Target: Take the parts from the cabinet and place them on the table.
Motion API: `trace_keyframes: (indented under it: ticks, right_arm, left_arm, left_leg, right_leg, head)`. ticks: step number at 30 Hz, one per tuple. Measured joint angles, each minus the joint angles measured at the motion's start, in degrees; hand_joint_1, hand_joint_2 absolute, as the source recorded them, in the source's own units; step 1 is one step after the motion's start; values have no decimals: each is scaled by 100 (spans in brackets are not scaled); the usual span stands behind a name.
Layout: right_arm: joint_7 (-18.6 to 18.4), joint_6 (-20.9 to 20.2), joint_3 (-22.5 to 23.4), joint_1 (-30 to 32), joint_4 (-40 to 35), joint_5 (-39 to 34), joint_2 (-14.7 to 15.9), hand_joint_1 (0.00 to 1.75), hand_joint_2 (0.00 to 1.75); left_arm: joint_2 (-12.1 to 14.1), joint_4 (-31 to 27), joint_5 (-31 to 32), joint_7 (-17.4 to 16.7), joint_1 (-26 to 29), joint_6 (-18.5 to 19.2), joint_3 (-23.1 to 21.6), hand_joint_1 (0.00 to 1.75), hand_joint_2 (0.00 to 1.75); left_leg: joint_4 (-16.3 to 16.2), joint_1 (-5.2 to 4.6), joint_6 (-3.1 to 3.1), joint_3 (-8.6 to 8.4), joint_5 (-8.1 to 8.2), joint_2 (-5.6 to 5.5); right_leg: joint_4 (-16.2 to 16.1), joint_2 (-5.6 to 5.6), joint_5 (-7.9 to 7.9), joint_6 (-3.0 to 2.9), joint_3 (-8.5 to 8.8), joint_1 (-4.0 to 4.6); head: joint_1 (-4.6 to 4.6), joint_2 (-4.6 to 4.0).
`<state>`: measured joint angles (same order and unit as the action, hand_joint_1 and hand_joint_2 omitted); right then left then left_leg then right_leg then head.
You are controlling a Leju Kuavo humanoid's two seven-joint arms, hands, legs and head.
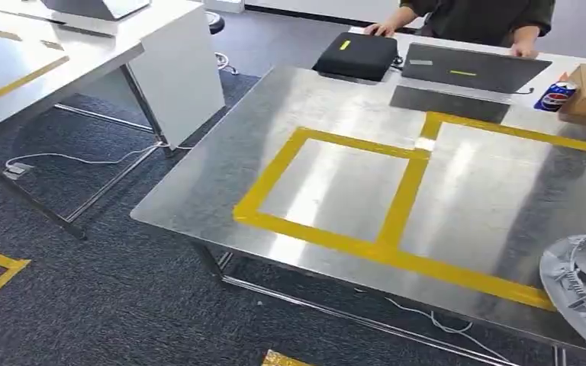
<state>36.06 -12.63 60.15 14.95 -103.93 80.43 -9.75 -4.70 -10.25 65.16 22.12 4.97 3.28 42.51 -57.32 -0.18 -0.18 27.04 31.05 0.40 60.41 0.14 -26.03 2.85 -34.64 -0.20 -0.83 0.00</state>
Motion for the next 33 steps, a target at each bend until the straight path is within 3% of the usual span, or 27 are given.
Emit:
trace_keyframes:
  ticks: [3,5,6,7,9,10,11,12,14,15,16,19,20,21,24,25,26,28,29,30,32,33]
  right_arm:
    - [-2,9,-29,17,-7,-39,-2,175,175]
    - [0,13,-33,35,-20,-44,-2,175,175]
    - [0,13,-39,30,-24,-46,-2,175,175]
    - [-2,13,-48,22,-24,-48,-2,175,175]
    - [-2,11,-66,27,-24,-46,-4,175,175]
    - [-2,11,-68,35,-24,-46,-9,175,175]
    - [-2,7,-68,40,-24,-46,-11,175,175]
    - [-6,4,-68,47,-26,-46,-17,175,175]
    - [-20,-4,-70,64,-39,-41,-24,175,175]
    - [-26,-13,-66,64,-57,-44,-24,175,175]
    - [-31,-26,-66,65,-79,-54,-24,175,175]
    - [-37,-35,-66,83,-92,-70,-28,175,175]
    - [-42,-35,-63,78,-92,-70,-28,175,175]
    - [-48,-39,-59,64,-92,-68,-31,175,175]
    - [-42,-85,-24,46,-46,-72,-42,175,175]
    - [-39,-103,-2,39,-11,-85,-50,175,175]
    - [-42,-103,6,36,18,-76,-59,175,175]
    - [-39,-101,35,28,46,-81,-61,175,175]
    - [-39,-101,48,17,57,-81,-61,175,175]
    - [-27,-107,80,1,72,-92,-61,175,175]
    - [26,-118,135,-28,96,-131,-63,175,175]
    - [33,-116,168,-60,116,-146,-68,175,175]
  left_arm:
    - [0,0,2,0,-16,2,4,0,175]
    - [26,-7,9,0,-38,0,9,0,175]
    - [17,-7,9,2,-45,0,11,0,175]
    - [0,-7,9,2,-51,2,13,0,175]
    - [11,-7,9,0,-21,2,33,0,175]
    - [26,-7,9,0,0,2,42,0,175]
    - [33,-7,9,0,22,0,46,0,175]
    - [37,-7,9,0,32,0,50,0,175]
    - [37,-7,9,0,31,4,55,0,175]
    - [4,11,9,0,29,22,57,0,175]
    - [18,11,4,-2,7,35,70,0,175]
    - [28,11,9,-7,-8,48,94,0,175]
    - [33,9,9,-7,-3,48,96,0,175]
    - [33,9,13,-7,-3,46,101,0,175]
    - [33,9,26,-7,-18,31,118,0,175]
    - [33,9,35,-7,-14,31,129,0,175]
    - [33,9,37,-7,-8,31,136,0,175]
    - [33,9,66,-7,0,31,142,0,175]
    - [33,9,72,-7,0,31,144,0,175]
    - [24,11,79,-7,-3,33,146,0,175]
    - [28,11,90,-7,-20,31,157,0,175]
    - [44,11,96,-7,-16,28,170,0,175]
  left_leg:
    - [63,66,-95,-54,65,2]
    - [-15,73,-170,-142,112,-11]
    - [-313,65,-180,10,210,-15]
    - [-749,71,-196,292,358,-16]
    - [-1676,81,-231,1001,569,-15]
    - [-1808,83,-246,1208,478,-15]
    - [-1705,90,-263,1289,225,-16]
    - [-1416,102,-280,1248,-111,-17]
    - [-559,163,-352,998,-781,-10]
    - [-358,188,-398,960,-796,-23]
    - [-323,190,-272,928,-691,-74]
    - [-315,180,-142,933,-621,-63]
    - [-282,189,-92,889,-598,-55]
    - [-270,181,-46,846,-566,-51]
    - [-267,128,39,798,-488,-46]
    - [-267,103,55,772,-459,-48]
    - [-267,73,68,725,-423,-56]
    - [-266,36,71,598,-353,-70]
    - [-264,29,66,552,-326,-73]
    - [-255,30,52,534,-295,-74]
    - [-253,16,-8,537,-287,-87]
    - [-258,7,54,534,-280,-83]
  right_leg:
    - [-9,36,-58,-99,46,67]
    - [-135,58,-81,-163,221,12]
    - [-168,54,-124,-224,299,-2]
    - [-179,55,-163,-241,346,-15]
    - [-179,69,-277,-238,446,-34]
    - [-180,90,-337,-226,498,-50]
    - [-180,117,-409,-198,570,-72]
    - [-181,133,-481,-156,665,-99]
    - [-179,155,-612,-68,877,-152]
    - [-130,175,-716,3,918,-90]
    - [-135,207,-761,25,918,-91]
    - [-313,211,-766,82,1010,-111]
    - [-279,145,-810,106,1053,-118]
    - [-20,64,-921,110,937,-110]
    - [1378,37,-1403,97,40,-84]
    - [1633,37,-1383,83,-201,-84]
    - [1574,37,-1188,49,-294,-78]
    - [844,39,-534,-46,-126,-31]
    - [489,38,-291,-93,-14,-7]
    - [178,39,-177,-149,102,40]
    - [70,18,-158,-109,116,65]
    - [39,33,-118,-29,123,56]
  head:
    - [-5,2]
    - [2,2]
    - [48,2]
    - [46,2]
    - [54,2]
    - [52,2]
    - [59,2]
    - [52,2]
    - [61,2]
    - [98,2]
    - [112,4]
    - [78,2]
    - [65,2]
    - [37,2]
    - [30,2]
    - [28,2]
    - [33,2]
    - [33,2]
    - [26,2]
    - [43,2]
    - [54,2]
    - [59,2]
